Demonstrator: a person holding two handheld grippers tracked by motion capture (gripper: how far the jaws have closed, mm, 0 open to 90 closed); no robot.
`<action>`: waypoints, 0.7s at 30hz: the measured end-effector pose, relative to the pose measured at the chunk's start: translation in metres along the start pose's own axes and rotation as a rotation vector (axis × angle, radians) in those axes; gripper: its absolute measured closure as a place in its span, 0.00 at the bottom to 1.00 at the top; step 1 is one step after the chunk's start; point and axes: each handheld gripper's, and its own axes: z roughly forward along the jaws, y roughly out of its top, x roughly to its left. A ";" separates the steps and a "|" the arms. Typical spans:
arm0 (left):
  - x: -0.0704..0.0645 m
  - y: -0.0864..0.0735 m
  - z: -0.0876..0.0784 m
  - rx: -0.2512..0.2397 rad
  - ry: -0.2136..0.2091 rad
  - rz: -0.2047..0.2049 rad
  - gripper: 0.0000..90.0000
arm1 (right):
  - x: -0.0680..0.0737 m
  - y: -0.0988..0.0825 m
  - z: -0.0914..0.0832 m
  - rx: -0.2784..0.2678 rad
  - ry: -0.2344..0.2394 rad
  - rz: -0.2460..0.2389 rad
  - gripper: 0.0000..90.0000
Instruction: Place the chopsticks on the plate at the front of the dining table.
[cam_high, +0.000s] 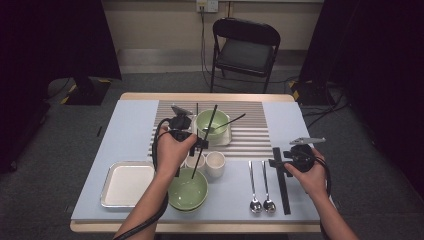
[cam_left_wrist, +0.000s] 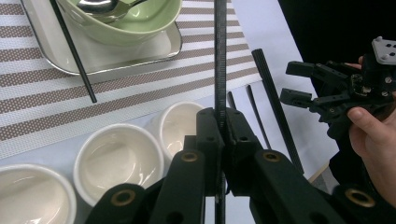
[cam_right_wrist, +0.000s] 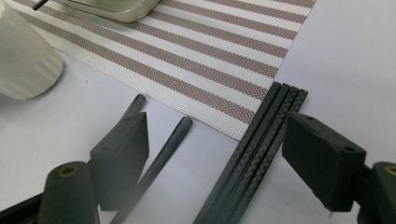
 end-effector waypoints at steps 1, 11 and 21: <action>0.000 0.000 0.000 -0.001 0.002 -0.004 0.96 | 0.000 -0.001 0.000 0.001 0.000 0.001 0.25; 0.006 0.001 -0.001 -0.010 0.005 -0.015 0.96 | -0.004 -0.009 0.004 0.016 0.004 0.002 0.24; 0.014 0.003 0.000 -0.013 0.012 -0.036 0.96 | -0.005 -0.017 0.009 0.029 0.001 -0.002 0.24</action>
